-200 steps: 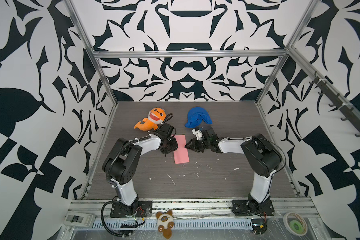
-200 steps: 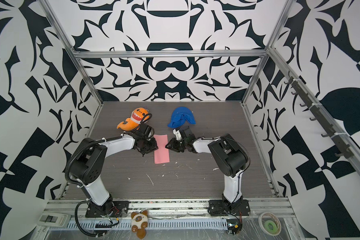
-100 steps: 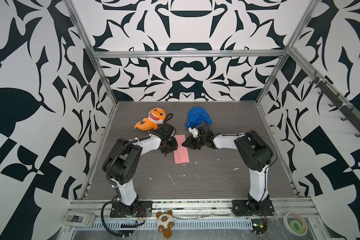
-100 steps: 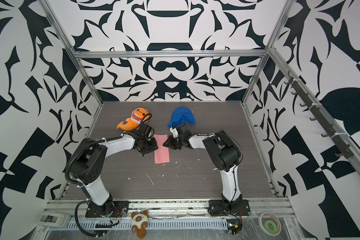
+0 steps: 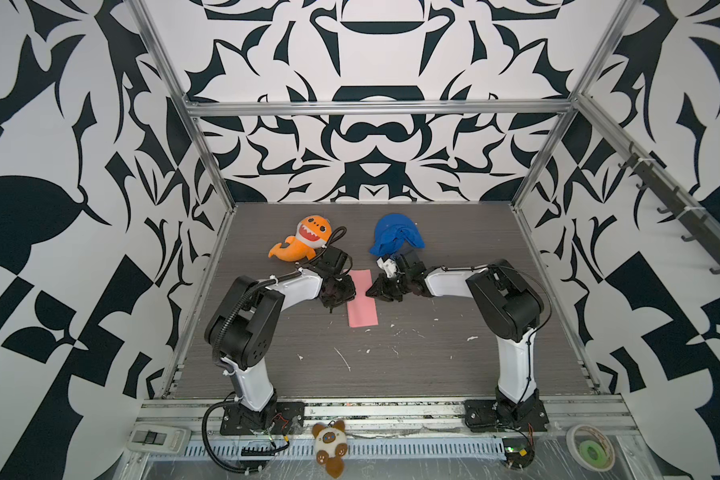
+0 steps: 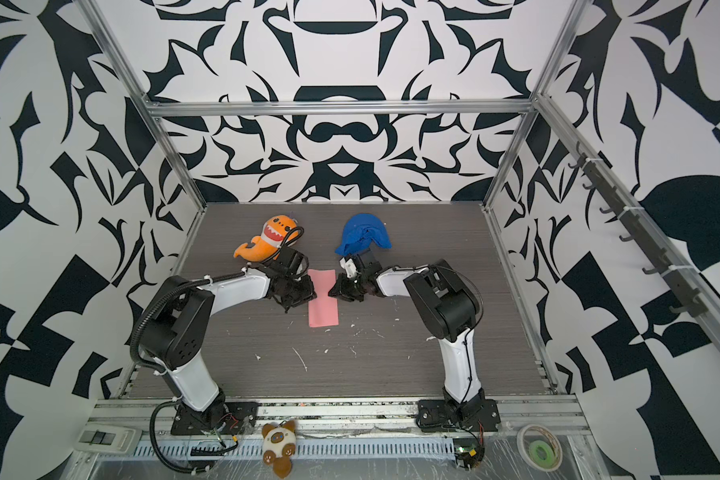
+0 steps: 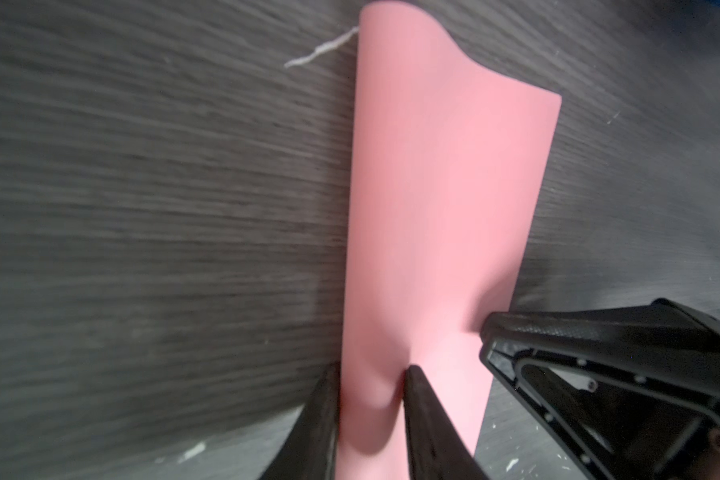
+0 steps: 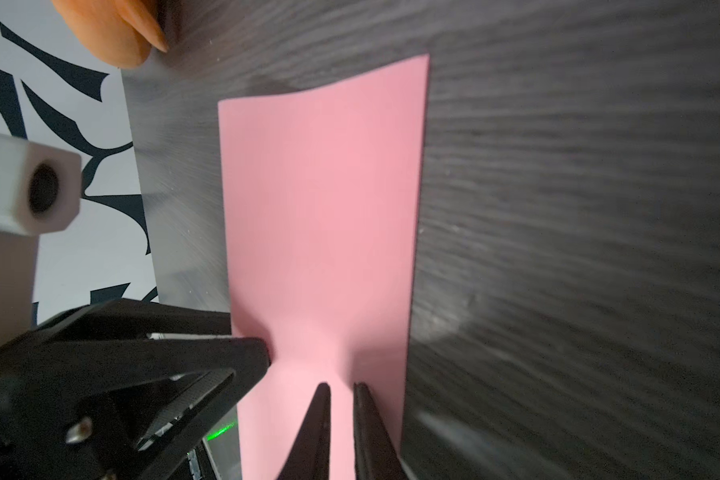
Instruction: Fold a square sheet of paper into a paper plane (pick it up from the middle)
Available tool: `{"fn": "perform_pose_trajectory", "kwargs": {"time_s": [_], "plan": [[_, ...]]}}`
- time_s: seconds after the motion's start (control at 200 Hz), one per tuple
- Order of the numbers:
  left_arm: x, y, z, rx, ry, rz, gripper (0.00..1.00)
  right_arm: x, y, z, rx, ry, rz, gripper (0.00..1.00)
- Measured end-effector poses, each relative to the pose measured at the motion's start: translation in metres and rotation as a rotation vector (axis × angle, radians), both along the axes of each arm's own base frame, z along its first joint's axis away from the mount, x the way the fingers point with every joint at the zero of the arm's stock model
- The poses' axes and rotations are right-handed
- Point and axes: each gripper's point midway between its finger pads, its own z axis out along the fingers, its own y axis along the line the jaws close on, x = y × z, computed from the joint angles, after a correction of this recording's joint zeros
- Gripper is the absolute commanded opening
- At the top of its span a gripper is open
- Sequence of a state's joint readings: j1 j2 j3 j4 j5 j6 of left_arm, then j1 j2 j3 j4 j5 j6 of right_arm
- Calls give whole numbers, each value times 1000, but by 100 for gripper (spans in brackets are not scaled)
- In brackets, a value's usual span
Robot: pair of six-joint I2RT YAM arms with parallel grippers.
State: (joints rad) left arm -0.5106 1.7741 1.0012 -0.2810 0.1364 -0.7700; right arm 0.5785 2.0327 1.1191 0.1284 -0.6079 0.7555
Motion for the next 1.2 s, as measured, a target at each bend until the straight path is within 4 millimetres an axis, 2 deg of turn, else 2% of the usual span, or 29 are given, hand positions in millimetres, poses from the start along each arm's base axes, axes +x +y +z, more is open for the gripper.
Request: {"fn": "perform_pose_trajectory", "kwargs": {"time_s": [0.25, 0.385, 0.5, 0.69, 0.765, 1.005, 1.2], "plan": [[-7, 8, 7, 33, 20, 3, 41, 0, -1, -2, -18, 16, 5, 14], [-1, 11, 32, 19, -24, 16, 39, 0, -1, -3, -30, 21, 10, 12], [8, 2, 56, -45, -86, 6, 35, 0, -1, -3, -38, 29, 14, 11], [14, -22, 69, -177, -111, -39, 28, 1, -1, -4, -47, 44, 16, 11], [14, -27, 64, -198, -95, -52, 27, 1, -1, -4, -49, 47, 16, 10], [5, -27, 20, -158, 20, -69, 23, 0, -1, -5, -54, 50, 15, 10], [1, -22, 10, -126, 44, -77, 21, 1, -2, -5, -61, 56, 13, 10]]}}
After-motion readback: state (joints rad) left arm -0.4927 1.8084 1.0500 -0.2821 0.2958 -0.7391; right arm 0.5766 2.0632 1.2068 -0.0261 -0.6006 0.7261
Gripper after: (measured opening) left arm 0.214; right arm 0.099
